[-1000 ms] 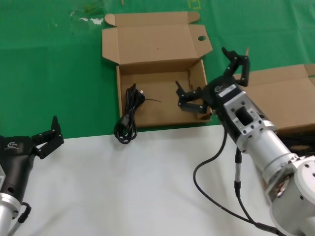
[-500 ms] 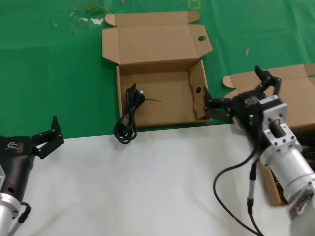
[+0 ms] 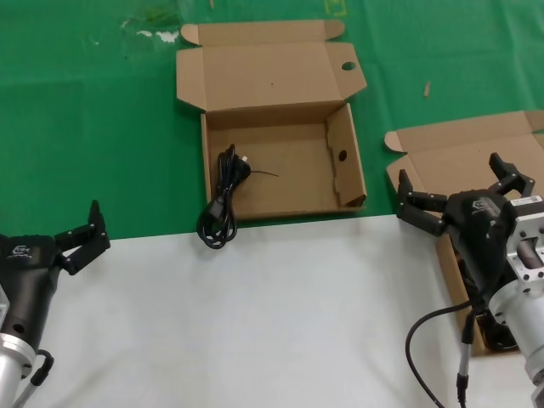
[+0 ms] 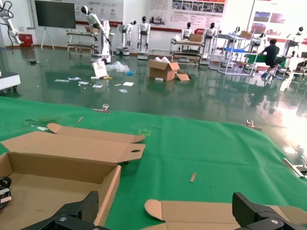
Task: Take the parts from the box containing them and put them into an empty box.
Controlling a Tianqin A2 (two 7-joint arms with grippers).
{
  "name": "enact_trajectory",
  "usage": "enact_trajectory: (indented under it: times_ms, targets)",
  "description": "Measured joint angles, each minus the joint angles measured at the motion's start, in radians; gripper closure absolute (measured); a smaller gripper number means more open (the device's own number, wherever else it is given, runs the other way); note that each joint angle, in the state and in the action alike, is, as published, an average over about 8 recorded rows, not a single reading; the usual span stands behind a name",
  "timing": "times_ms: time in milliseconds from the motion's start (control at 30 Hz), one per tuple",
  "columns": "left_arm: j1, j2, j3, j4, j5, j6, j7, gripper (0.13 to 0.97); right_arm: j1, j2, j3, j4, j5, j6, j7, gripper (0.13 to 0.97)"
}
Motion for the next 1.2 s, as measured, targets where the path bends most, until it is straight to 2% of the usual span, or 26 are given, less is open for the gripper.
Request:
enact_trajectory:
  times_ms: [1200]
  targets:
    - [0.000,0.000,0.000,0.000,0.000,0.000,0.000,0.132,-0.004,-0.002,0.006,0.001,-0.005,-0.002,0.007,0.129]
